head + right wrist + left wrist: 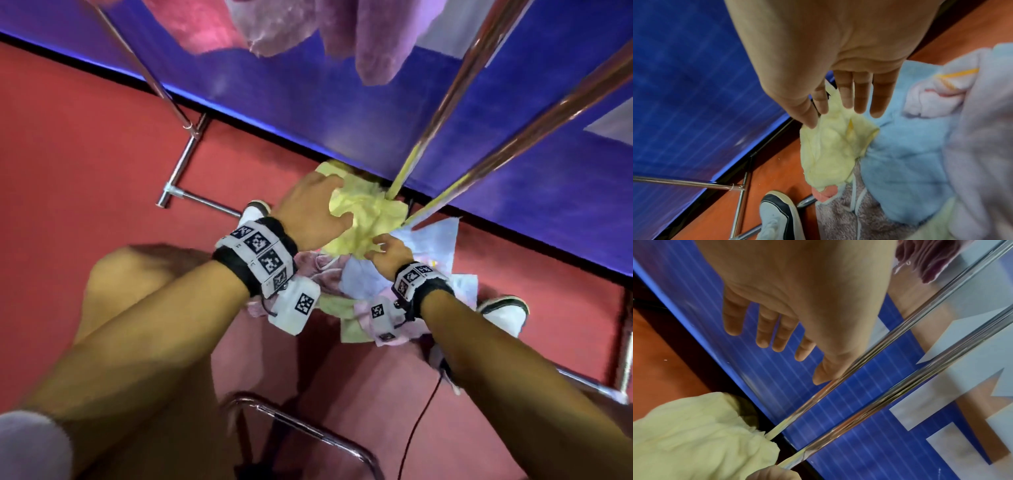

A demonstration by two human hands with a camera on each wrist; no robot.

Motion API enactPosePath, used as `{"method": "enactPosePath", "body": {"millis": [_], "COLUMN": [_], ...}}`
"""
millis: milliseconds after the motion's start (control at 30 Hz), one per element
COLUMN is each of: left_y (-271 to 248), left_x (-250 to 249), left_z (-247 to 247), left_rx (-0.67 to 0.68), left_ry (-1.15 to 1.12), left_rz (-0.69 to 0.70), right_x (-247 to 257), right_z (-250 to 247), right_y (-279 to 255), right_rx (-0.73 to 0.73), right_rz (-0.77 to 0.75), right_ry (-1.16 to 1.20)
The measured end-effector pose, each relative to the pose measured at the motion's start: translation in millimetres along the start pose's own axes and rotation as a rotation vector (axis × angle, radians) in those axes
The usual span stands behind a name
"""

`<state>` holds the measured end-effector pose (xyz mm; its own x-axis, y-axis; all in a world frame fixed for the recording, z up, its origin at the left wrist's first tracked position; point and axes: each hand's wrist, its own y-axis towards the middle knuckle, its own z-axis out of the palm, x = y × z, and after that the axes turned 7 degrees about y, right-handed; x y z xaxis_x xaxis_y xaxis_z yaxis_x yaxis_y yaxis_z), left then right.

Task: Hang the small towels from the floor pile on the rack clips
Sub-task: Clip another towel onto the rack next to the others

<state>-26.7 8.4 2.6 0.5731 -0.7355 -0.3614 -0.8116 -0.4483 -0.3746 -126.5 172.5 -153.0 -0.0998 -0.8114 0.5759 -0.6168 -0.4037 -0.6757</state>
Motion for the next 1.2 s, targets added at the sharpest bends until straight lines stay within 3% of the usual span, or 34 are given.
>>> {"method": "enactPosePath", "body": {"millis": [133, 300, 467, 600, 667, 733, 800, 900, 1000, 1100, 1200], "left_y": [-7.5, -12.8, -3.9, 2.5, 4.4, 3.2, -5.1, -24.8, -43.7, -72.9, -107.8], "left_x": [17.4, 28.1, 20.5, 6.2, -6.5, -22.3, -41.6, -67.7, -75.2, -74.2, -86.5], "left_z": [12.4, 22.5, 22.5, 13.0, 8.9, 6.3, 5.9, 6.7, 9.1, 11.5, -0.8], "left_rx": [0.074, 0.097, 0.106, 0.118, 0.131, 0.107, 0.12, 0.188, 0.195, 0.228, 0.156], "left_ry": [0.088, 0.076, 0.111, 0.082, 0.057, 0.04, 0.043, 0.048, -0.02, -0.248, -0.424], "left_rz": [-0.054, -0.095, 0.018, 0.098, 0.159, 0.291, 0.469, 0.607, 0.633, 0.634, 0.664], "right_x": [-5.8, -14.6, -20.7, 3.5, 14.7, 26.6, 35.4, 43.7, 42.0, 38.5, 44.5], "right_z": [19.4, 26.5, 29.1, 13.9, -7.0, -27.6, -44.7, -65.6, -81.6, -91.5, -104.9], "right_y": [33.5, 63.4, 57.4, 16.4, -9.4, -40.3, -73.3, -127.8, -178.0, -221.6, -256.0], "right_rx": [0.105, 0.18, -0.063, -0.162, -0.234, -0.3, -0.309, -0.22, -0.225, -0.26, -0.439], "right_rz": [0.047, 0.139, 0.099, -0.114, -0.247, -0.378, -0.484, -0.539, -0.59, -0.662, -0.767], "right_ry": [0.172, 0.101, 0.083, 0.17, 0.071, 0.068, 0.154, 0.26, 0.379, 0.456, 0.465]}}
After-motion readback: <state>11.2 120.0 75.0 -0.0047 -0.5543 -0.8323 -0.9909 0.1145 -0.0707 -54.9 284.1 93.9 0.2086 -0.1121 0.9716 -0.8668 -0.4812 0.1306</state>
